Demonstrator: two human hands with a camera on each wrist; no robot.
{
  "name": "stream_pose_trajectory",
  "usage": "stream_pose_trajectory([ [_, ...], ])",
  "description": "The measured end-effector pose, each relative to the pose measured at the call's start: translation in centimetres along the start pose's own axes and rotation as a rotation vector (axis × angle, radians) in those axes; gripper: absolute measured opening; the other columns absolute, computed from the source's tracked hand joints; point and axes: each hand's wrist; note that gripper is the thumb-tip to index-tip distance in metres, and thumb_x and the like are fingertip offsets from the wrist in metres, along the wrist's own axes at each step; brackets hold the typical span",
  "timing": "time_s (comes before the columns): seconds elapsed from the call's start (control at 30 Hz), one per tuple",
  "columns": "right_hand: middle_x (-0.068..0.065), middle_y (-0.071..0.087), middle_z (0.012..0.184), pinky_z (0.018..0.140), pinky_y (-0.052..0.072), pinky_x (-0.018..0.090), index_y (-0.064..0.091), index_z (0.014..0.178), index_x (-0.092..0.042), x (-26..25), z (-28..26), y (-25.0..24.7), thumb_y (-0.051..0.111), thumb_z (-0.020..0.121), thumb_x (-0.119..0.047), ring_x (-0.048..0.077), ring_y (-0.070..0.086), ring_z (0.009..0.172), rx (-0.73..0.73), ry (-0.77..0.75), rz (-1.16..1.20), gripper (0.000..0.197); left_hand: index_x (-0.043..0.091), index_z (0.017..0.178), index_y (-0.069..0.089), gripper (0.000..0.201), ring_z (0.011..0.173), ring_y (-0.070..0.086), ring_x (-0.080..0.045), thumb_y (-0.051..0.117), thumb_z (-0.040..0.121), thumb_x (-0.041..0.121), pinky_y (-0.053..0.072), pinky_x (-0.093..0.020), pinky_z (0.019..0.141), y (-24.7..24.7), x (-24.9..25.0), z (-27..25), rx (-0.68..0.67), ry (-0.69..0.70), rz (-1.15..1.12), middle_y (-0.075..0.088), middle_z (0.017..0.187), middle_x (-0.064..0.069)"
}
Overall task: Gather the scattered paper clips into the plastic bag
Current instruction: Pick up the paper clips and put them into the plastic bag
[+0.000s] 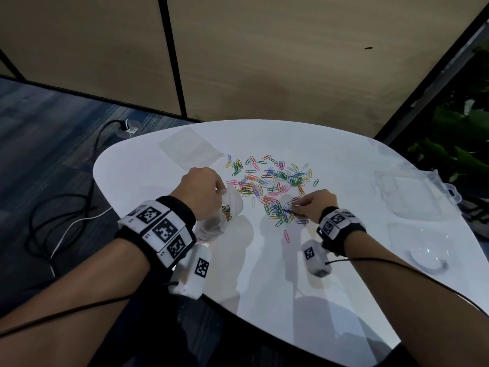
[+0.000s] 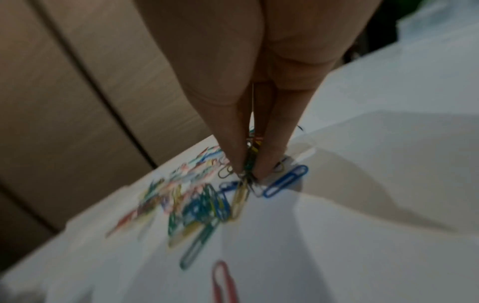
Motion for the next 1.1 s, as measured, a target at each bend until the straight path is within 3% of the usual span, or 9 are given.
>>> stream_pose_trajectory([
  [0.1, 0.008, 0.077, 0.082, 0.084, 0.058, 0.030, 0.079, 0.078, -0.013, -0.2, 0.2, -1.3, 0.089, 0.066, -0.016, 0.020, 0.075, 0.077, -0.070, 0.114, 0.337, 0.016, 0.016, 0.098, 0.073, 0.016, 0.077, 0.064, -0.024, 0.058, 0.093, 0.011, 0.058, -0.033, 0.082, 0.4, 0.5, 0.2, -0.003, -0.008, 0.021, 0.065, 0.087, -0.004],
  [0.2, 0.022, 0.072, 0.105, 0.081, 0.059, 0.028, 0.072, 0.097, 0.005, -2.6, -1.0, -1.7, 0.080, 0.074, 0.000, 0.022, 0.073, 0.081, -0.190, 0.097, 0.822, 0.025, 0.014, 0.100, 0.074, 0.021, 0.076, 0.063, -0.023, 0.057, 0.091, 0.007, 0.057, -0.031, 0.081, 0.6, 1.0, 0.2, -0.002, -0.016, 0.039, 0.057, 0.073, 0.002],
  [0.33, 0.013, 0.070, 0.108, 0.075, 0.057, 0.020, 0.063, 0.115, 0.010, -6.9, -4.8, -0.5, 0.069, 0.084, 0.001, 0.016, 0.072, 0.090, -0.485, 0.034, 1.081, 0.033, 0.015, 0.105, 0.075, 0.026, 0.102, 0.065, -0.026, 0.056, 0.089, 0.005, 0.051, -0.028, 0.085, 1.0, 1.6, 0.1, 0.014, 0.006, 0.056, 0.069, 0.109, -0.006],
  [0.47, 0.018, 0.071, 0.104, 0.077, 0.059, 0.025, 0.065, 0.108, 0.013, -8.6, -7.6, 2.8, 0.067, 0.085, 0.005, 0.022, 0.070, 0.087, -0.528, 0.014, 1.006, 0.025, 0.017, 0.104, 0.076, 0.025, 0.106, 0.063, -0.026, 0.059, 0.088, 0.007, 0.052, -0.032, 0.089, 1.3, 2.2, -0.1, 0.039, 0.026, 0.069, 0.069, 0.115, -0.008],
  [0.63, 0.015, 0.074, 0.079, 0.081, 0.060, 0.042, 0.073, 0.094, -0.008, -8.3, -8.1, 5.2, 0.066, 0.082, 0.004, 0.025, 0.073, 0.073, -0.239, -0.229, 0.429, 0.018, 0.016, 0.104, 0.076, 0.025, 0.104, 0.063, -0.027, 0.059, 0.088, 0.007, 0.054, -0.033, 0.088, 1.5, 2.5, -0.2, 0.040, 0.022, 0.078, 0.067, 0.115, -0.009],
  [0.8, 0.001, 0.069, 0.082, 0.074, 0.042, 0.020, 0.077, 0.093, -0.012, -9.3, -8.9, 5.0, 0.050, 0.085, 0.000, 0.016, 0.058, 0.071, -0.180, -0.656, -0.194, 0.030, 0.014, 0.100, 0.077, 0.022, 0.099, 0.066, -0.027, 0.059, 0.088, 0.007, 0.056, -0.036, 0.089, 1.4, 2.4, -0.1, 0.029, 0.030, 0.087, 0.069, 0.111, -0.008],
  [0.87, 0.001, 0.072, 0.090, 0.075, 0.043, 0.019, 0.077, 0.097, -0.016, -9.5, -8.9, 4.3, 0.052, 0.085, -0.001, 0.013, 0.061, 0.076, -0.268, -0.636, -0.173, 0.032, 0.015, 0.102, 0.077, 0.023, 0.104, 0.065, -0.026, 0.061, 0.088, 0.007, 0.054, -0.033, 0.090, 1.2, 2.2, 0.0, 0.042, 0.024, 0.080, 0.068, 0.114, -0.008],
  [1.0, 0.012, 0.074, 0.089, 0.076, 0.060, 0.028, 0.076, 0.089, -0.008, -8.9, -8.3, 2.0, 0.050, 0.088, 0.009, 0.023, 0.072, 0.080, -0.424, -0.426, 0.315, 0.030, 0.017, 0.102, 0.077, 0.025, 0.104, 0.064, -0.025, 0.058, 0.090, 0.006, 0.052, -0.030, 0.087, 1.1, 2.0, 0.1, 0.061, 0.022, 0.062, 0.068, 0.116, -0.007],
  [1.1, 0.016, 0.073, 0.094, 0.067, 0.062, 0.032, 0.073, 0.097, -0.007, -7.0, -6.7, 0.0, 0.061, 0.088, 0.002, 0.025, 0.069, 0.074, -0.284, -0.304, 0.283, 0.017, 0.017, 0.104, 0.076, 0.027, 0.106, 0.063, -0.025, 0.054, 0.091, 0.005, 0.048, -0.027, 0.084, 0.9, 1.8, 0.0, 0.054, 0.007, 0.046, 0.065, 0.120, -0.007],
])
Point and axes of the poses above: each hand's wrist, its own z-axis towards the middle knuckle, its own y-axis out of the palm, x = y × z
